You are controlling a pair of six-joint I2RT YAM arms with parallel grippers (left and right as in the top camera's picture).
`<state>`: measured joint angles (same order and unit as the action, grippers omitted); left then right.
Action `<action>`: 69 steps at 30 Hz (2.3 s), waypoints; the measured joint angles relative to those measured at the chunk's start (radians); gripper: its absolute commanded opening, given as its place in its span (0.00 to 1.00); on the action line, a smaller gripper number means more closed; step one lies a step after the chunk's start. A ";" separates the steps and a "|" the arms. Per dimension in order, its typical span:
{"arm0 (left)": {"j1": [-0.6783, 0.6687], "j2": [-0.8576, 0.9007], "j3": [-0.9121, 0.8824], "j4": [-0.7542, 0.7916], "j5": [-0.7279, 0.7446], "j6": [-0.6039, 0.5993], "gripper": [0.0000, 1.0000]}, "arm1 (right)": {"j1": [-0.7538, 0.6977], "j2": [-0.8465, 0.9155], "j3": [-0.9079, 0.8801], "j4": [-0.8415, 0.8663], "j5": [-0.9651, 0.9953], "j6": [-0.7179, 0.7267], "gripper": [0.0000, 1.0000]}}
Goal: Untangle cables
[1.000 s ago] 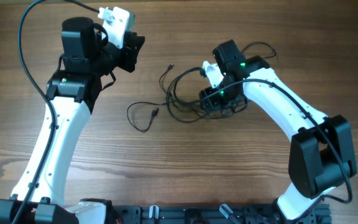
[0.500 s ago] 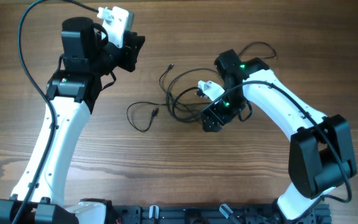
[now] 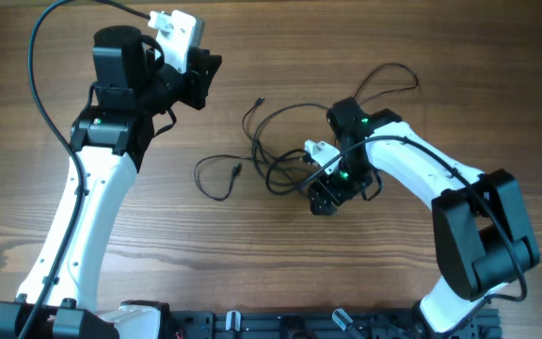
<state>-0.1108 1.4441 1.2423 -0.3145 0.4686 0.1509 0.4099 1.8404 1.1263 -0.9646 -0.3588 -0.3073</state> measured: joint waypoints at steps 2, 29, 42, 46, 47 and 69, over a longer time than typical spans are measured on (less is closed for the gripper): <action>0.000 0.000 0.000 -0.006 0.000 0.000 0.23 | 0.000 0.000 -0.023 0.000 -0.004 0.014 0.47; 0.000 0.000 0.000 -0.037 0.000 0.000 0.23 | 0.000 0.000 0.003 0.221 0.022 0.233 0.57; 0.000 0.000 0.000 -0.039 0.000 0.000 0.23 | 0.005 -0.068 0.092 0.027 0.327 0.507 0.57; 0.000 0.000 0.000 -0.040 0.000 0.000 0.23 | 0.063 -0.068 0.091 -0.052 0.340 0.624 0.59; 0.000 0.000 0.000 -0.041 0.000 0.000 0.23 | 0.093 -0.068 0.090 -0.045 0.341 0.671 0.59; 0.000 0.000 0.000 -0.045 0.000 0.000 0.23 | 0.119 -0.083 -0.135 0.288 0.337 0.751 0.04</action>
<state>-0.1108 1.4441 1.2423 -0.3592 0.4686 0.1509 0.5285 1.7576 0.9909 -0.6765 -0.0219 0.4435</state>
